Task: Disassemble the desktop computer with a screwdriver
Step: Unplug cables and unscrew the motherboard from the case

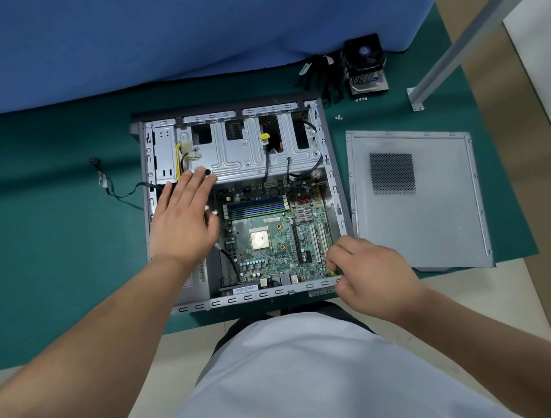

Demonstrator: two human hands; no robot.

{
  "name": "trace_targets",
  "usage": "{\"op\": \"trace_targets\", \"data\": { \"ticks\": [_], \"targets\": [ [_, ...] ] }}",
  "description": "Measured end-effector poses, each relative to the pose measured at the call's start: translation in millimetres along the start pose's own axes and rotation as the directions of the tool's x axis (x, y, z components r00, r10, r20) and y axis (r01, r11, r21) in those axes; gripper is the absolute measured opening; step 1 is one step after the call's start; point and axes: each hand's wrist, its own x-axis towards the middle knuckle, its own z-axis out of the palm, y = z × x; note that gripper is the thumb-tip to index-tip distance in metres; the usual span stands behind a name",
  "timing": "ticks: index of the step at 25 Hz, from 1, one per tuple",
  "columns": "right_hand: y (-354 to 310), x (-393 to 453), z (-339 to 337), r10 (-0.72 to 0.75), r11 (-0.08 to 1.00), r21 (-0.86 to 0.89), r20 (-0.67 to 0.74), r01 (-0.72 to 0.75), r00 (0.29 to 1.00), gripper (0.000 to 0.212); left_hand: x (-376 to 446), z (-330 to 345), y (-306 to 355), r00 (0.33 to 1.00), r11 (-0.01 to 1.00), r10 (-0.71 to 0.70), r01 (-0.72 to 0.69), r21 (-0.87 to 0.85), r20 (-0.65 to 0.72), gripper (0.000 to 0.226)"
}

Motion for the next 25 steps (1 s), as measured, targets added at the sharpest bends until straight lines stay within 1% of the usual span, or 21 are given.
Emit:
{"op": "trace_targets", "data": {
  "ticks": [10, 15, 19, 20, 21, 23, 25],
  "targets": [
    [-1, -1, 2, 0.003, 0.992, 0.123, -0.029, 0.000, 1.000, 0.021, 0, 0, 0, 1.000, 1.000, 0.000, 0.000, -0.020, -0.005, 0.068],
    [1, -1, -2, 0.023, 0.987, 0.159, -0.094, -0.008, 0.995, 0.019, 1, -2, 1, 1.000, 0.999, -0.004, 0.004, -0.049, 0.005, 0.067],
    [1, 3, -13, 0.068, 0.972, 0.232, -0.163, -0.029, 0.984, 0.019, -1, -6, 2, 1.000, 0.995, 0.004, -0.003, -0.098, 0.009, 0.066],
    [1, 5, -17, 0.085, 0.966, 0.258, -0.187, -0.034, 0.979, 0.020, -1, -8, 4, 1.000, 0.991, -0.024, 0.026, -0.133, 0.019, 0.066],
    [2, 7, -20, 0.105, 0.955, 0.292, -0.208, -0.041, 0.973, 0.021, 0, -11, 10, 0.997, 0.975, -0.071, 0.075, -0.207, 0.026, 0.065],
    [4, 11, -26, 0.148, 0.927, 0.372, -0.231, -0.053, 0.962, 0.023, -3, -16, 33, 0.986, 0.899, -0.161, 0.164, -0.406, 0.041, 0.057],
    [6, 14, -32, 0.203, 0.886, 0.459, -0.262, -0.064, 0.943, 0.022, -14, -17, 62, 0.991, 0.846, -0.118, 0.137, -0.516, 0.070, 0.048]
  ]
}}
